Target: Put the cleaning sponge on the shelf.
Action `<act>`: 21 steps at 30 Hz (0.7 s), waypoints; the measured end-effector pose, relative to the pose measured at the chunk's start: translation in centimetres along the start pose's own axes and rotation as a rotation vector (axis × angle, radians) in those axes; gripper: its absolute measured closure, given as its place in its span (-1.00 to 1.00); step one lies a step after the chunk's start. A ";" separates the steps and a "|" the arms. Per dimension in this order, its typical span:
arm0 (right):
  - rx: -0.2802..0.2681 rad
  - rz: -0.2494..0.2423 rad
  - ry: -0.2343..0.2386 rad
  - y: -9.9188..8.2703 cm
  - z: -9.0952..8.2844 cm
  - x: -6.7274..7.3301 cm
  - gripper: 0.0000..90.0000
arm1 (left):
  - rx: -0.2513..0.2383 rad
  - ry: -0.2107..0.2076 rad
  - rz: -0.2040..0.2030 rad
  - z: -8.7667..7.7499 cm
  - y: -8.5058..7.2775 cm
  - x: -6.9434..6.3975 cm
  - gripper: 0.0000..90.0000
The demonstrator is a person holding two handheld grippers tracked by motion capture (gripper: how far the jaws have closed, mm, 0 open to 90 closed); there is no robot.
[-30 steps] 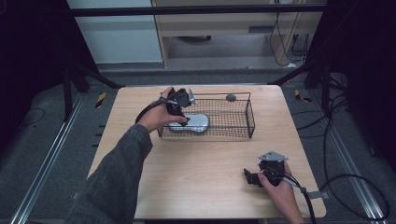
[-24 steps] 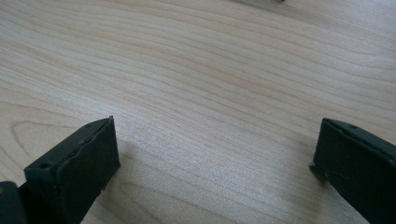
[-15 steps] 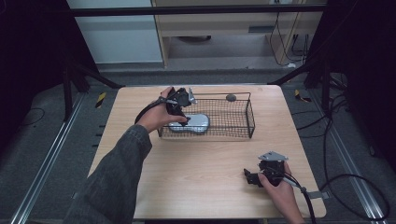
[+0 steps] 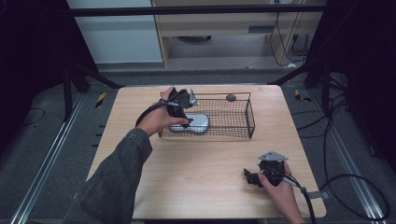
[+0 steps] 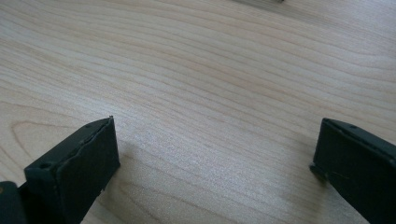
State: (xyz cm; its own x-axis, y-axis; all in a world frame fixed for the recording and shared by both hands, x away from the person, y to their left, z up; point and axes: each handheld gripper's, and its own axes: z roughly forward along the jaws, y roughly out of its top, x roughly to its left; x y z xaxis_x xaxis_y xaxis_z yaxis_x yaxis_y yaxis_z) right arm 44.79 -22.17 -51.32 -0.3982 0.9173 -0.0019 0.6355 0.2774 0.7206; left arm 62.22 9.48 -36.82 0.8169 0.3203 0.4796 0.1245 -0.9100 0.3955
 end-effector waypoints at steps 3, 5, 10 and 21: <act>0.000 0.000 0.000 0.0 0.0 0.0 -0.99 | -0.004 0.005 0.001 -0.3 0.0 -0.3 -0.92; -0.001 0.002 0.000 0.0 0.0 0.0 -0.99 | -0.006 0.000 -0.004 -0.5 0.1 -0.5 -0.92; -0.001 0.002 -0.001 0.0 0.0 0.0 -0.99 | -0.026 0.010 -0.010 -0.9 0.0 -1.0 -0.92; 0.000 0.004 -0.002 0.0 0.0 0.0 -0.99 | -0.059 0.001 -0.056 -2.2 -0.3 -2.7 -0.92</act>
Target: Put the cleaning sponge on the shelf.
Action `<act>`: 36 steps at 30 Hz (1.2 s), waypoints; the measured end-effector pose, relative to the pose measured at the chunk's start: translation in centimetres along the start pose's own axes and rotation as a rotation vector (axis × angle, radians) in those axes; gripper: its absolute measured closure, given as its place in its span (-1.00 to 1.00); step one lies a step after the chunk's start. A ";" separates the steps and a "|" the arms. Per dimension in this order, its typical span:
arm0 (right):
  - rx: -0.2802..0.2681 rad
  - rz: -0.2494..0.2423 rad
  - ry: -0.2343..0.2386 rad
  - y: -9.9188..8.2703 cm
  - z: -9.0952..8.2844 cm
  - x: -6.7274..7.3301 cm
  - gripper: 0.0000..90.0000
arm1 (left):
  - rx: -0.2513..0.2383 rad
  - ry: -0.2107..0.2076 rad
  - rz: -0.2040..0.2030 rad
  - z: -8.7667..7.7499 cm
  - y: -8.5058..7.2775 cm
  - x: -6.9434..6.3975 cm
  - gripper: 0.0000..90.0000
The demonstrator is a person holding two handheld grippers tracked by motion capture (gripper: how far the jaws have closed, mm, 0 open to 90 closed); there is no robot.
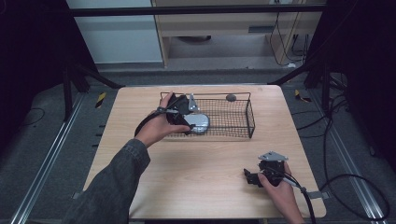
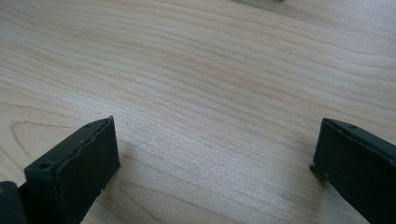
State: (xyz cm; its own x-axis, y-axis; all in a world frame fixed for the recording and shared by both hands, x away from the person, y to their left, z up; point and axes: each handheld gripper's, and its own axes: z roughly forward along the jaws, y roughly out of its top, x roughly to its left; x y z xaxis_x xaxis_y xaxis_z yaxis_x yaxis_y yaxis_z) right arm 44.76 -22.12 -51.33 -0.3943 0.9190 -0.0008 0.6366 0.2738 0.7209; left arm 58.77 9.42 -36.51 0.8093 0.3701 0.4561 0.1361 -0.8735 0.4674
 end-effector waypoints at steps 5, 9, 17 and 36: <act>0.000 -0.005 -0.003 0.0 0.0 0.0 -0.99 | -0.021 -0.009 -0.028 -0.7 -0.2 -0.8 -0.92; -0.001 -0.001 -0.004 0.0 0.0 0.0 -0.99 | -0.027 -0.006 -0.047 -1.0 -0.4 -1.3 -0.92; -0.001 0.006 -0.006 0.0 0.0 0.1 -0.99 | -0.052 -0.018 -0.116 -2.2 -1.3 -2.8 -0.93; -0.001 0.005 -0.008 0.0 0.0 0.2 -0.99 | -0.061 -0.050 -0.230 -3.5 -5.5 -6.4 -0.91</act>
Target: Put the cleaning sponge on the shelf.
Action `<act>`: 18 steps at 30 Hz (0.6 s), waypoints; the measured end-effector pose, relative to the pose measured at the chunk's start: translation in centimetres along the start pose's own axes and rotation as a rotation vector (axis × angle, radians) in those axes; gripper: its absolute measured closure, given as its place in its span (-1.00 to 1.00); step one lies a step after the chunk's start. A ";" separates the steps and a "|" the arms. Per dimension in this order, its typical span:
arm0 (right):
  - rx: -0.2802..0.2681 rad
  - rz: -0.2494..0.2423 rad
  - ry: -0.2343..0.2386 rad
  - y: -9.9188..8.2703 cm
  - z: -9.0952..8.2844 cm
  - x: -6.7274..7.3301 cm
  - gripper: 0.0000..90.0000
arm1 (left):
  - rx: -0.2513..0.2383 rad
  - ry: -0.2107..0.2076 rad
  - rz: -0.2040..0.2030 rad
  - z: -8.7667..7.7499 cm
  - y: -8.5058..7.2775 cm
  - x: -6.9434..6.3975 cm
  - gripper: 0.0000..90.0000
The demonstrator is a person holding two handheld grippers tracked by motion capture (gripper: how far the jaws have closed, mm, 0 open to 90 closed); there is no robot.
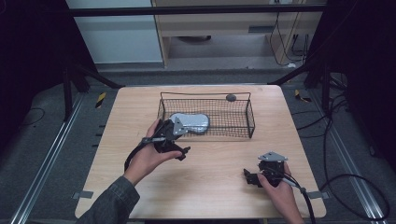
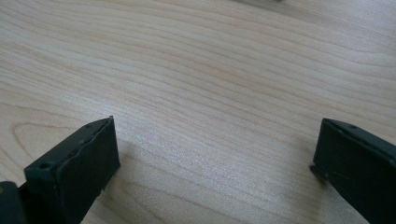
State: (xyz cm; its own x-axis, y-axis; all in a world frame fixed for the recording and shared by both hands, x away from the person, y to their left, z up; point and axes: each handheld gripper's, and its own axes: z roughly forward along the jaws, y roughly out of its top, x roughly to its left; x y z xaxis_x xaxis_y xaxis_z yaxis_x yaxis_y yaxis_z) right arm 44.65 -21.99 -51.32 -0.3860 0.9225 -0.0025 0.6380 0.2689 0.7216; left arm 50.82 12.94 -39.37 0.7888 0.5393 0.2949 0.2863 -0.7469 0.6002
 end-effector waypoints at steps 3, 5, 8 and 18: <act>0.001 0.003 0.001 0.0 0.0 0.0 -0.99 | -0.003 0.001 -0.018 0.0 -0.8 -0.3 -0.91; 0.001 0.004 0.001 0.0 0.0 0.0 -0.99 | 0.004 0.009 -0.022 -0.1 -1.4 -0.5 -0.91; 0.001 0.006 0.001 0.0 0.0 0.1 -0.99 | -0.012 0.002 -0.056 0.0 -2.3 -0.7 -0.91; -0.003 0.000 -0.002 0.0 0.0 0.1 -0.99 | 0.008 0.015 -0.139 0.3 -5.5 -0.1 -0.91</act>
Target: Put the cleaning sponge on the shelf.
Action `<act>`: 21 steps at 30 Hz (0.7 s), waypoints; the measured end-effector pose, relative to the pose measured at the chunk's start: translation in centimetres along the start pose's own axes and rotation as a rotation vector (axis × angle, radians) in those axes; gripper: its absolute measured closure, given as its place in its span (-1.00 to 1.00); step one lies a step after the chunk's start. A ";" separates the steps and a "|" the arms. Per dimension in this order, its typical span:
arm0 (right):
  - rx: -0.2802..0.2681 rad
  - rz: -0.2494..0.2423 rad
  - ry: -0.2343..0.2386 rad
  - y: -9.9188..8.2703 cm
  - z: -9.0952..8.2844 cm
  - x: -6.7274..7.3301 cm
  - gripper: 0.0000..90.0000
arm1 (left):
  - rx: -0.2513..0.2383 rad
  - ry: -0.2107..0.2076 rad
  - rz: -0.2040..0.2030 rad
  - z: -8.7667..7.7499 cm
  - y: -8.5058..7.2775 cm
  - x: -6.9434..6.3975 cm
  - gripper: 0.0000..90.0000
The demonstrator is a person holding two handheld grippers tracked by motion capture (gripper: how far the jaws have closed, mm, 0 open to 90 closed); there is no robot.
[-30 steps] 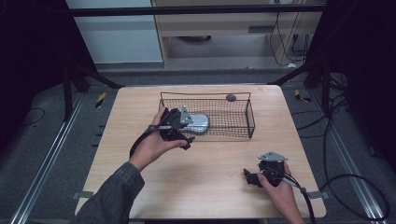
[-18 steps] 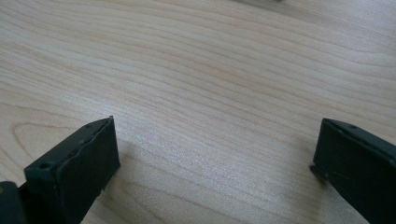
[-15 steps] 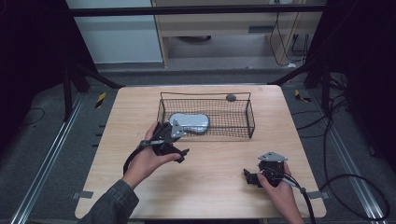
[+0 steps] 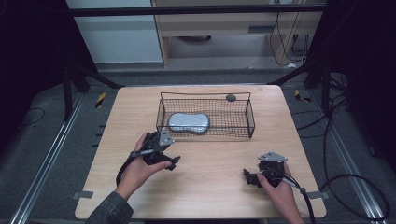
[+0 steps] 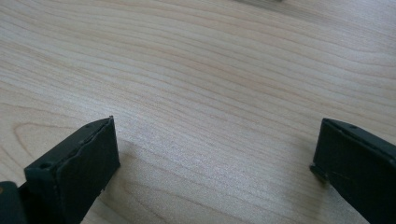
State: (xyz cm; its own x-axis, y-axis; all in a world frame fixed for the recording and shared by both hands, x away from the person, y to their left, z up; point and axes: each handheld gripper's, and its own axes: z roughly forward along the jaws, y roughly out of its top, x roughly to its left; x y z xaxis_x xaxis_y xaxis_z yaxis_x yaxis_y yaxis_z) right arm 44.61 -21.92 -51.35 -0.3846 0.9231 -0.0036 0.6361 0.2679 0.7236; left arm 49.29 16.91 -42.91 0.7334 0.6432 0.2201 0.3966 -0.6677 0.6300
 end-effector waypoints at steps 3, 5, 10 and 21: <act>0.000 0.000 0.000 0.0 0.0 0.0 -0.99 | 0.004 0.004 -0.035 0.2 -1.1 0.6 -0.91; 0.000 0.000 0.000 0.0 0.0 0.0 -0.99 | 0.014 0.002 -0.053 0.3 -1.9 1.1 -0.90; 0.000 0.000 0.000 0.0 0.0 0.0 -0.99 | 0.033 0.015 -0.099 0.8 -3.7 2.0 -0.90; 0.000 0.002 0.001 0.0 0.0 0.1 -0.99 | 0.054 0.050 -0.170 0.9 -6.4 3.6 -0.90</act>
State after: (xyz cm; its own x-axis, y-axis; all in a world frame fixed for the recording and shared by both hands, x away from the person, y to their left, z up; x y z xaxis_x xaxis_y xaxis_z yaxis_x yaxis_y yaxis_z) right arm 44.55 -21.84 -51.35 -0.3842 0.9232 -0.0016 0.6371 0.2664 0.7233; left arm 49.91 23.20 -46.81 0.6257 0.7653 0.1513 0.5424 -0.5662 0.6207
